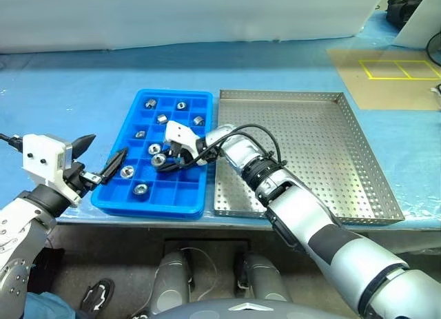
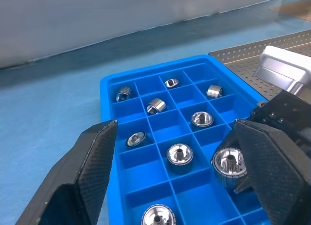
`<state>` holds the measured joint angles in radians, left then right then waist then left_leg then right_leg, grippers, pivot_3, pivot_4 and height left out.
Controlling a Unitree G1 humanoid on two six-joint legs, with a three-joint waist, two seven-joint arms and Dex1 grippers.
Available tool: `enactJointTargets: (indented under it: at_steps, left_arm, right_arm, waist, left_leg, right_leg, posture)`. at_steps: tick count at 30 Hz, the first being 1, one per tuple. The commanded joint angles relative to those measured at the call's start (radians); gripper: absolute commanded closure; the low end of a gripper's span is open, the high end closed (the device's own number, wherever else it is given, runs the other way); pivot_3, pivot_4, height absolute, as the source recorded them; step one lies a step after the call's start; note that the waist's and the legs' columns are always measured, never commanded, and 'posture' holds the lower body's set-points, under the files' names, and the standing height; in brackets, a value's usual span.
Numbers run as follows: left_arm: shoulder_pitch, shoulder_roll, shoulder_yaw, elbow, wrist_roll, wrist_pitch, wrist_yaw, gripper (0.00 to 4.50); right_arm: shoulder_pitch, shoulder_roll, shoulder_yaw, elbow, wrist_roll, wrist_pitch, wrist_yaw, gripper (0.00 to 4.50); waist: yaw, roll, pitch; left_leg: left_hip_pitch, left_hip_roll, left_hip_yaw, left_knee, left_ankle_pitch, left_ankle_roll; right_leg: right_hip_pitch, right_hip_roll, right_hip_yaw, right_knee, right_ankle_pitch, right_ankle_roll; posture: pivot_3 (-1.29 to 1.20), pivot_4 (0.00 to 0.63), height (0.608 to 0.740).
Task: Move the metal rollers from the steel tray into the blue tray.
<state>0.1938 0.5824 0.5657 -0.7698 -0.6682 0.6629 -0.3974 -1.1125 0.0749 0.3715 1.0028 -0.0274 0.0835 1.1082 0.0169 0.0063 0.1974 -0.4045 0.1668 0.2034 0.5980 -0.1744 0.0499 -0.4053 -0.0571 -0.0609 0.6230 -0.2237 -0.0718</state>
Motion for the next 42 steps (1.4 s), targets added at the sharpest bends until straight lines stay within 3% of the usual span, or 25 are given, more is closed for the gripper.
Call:
enactJointTargets:
  at_steps: [1,8,17,25,34,42]
  left_arm:
    - [-0.002,0.0,-0.004,-0.037,-0.012,-0.016,0.013,0.45]
    - [-0.02,0.009,-0.027,-0.005,-0.008,-0.026,0.009,0.45]
    - [-0.03,0.007,-0.052,0.003,-0.008,-0.024,0.011,0.45]
    - [-0.03,0.005,-0.058,0.011,-0.008,-0.03,0.004,0.45]
    - [-0.093,0.014,-0.131,0.069,-0.024,-0.044,-0.053,0.45]
    - [-0.272,0.018,-0.339,0.219,0.006,-0.057,-0.184,0.45]
  right_arm:
    - [-0.022,-0.004,-0.01,-0.039,0.001,-0.036,0.064,2.89]
    - [0.053,-0.007,0.018,-0.154,-0.002,0.006,0.153,2.89]
    - [0.047,0.038,-0.008,-0.153,-0.008,0.001,0.067,2.89]
    - [0.028,0.019,-0.018,-0.146,0.003,0.013,0.084,0.24]
    - [-0.001,-0.132,-0.101,-0.301,0.106,0.067,0.254,0.24]
    - [0.065,-0.301,-0.13,-0.37,0.07,0.056,0.159,0.24]
  waist:
    - [-0.001,0.0,0.0]
    - [-0.002,0.0,0.0]
    - [-0.002,0.0,0.0]
    - [-0.003,0.0,0.0]
    - [-0.002,0.0,0.0]
    - [-0.019,-0.001,-0.001]
  left_leg:
    - [0.0,0.0,0.0,-0.001,0.0,-0.001]
    - [0.0,0.003,0.0,-0.003,0.001,-0.003]
    - [0.001,0.003,0.0,-0.003,0.002,-0.004]
    - [0.001,0.003,0.0,-0.003,0.002,-0.004]
    - [0.001,0.003,0.0,-0.003,0.002,-0.004]
    - [0.002,0.003,0.001,-0.002,0.002,-0.004]
  right_leg:
    - [-0.001,0.0,0.0,0.0,0.0,-0.001]
    - [-0.002,0.004,0.0,0.0,-0.003,-0.005]
    - [-0.002,0.004,0.0,0.001,-0.003,-0.005]
    - [-0.002,0.004,0.0,0.001,-0.003,-0.005]
    - [-0.001,0.004,0.0,0.001,-0.003,-0.005]
    - [-0.001,0.004,0.001,0.001,-0.003,-0.005]
  posture:
    - [-0.11,0.15,0.74]
    - [-0.12,0.15,0.74]
    - [-0.13,0.15,0.74]
    - [-0.14,0.15,0.74]
    - [-0.2,0.15,0.74]
    - [-0.34,0.15,0.74]
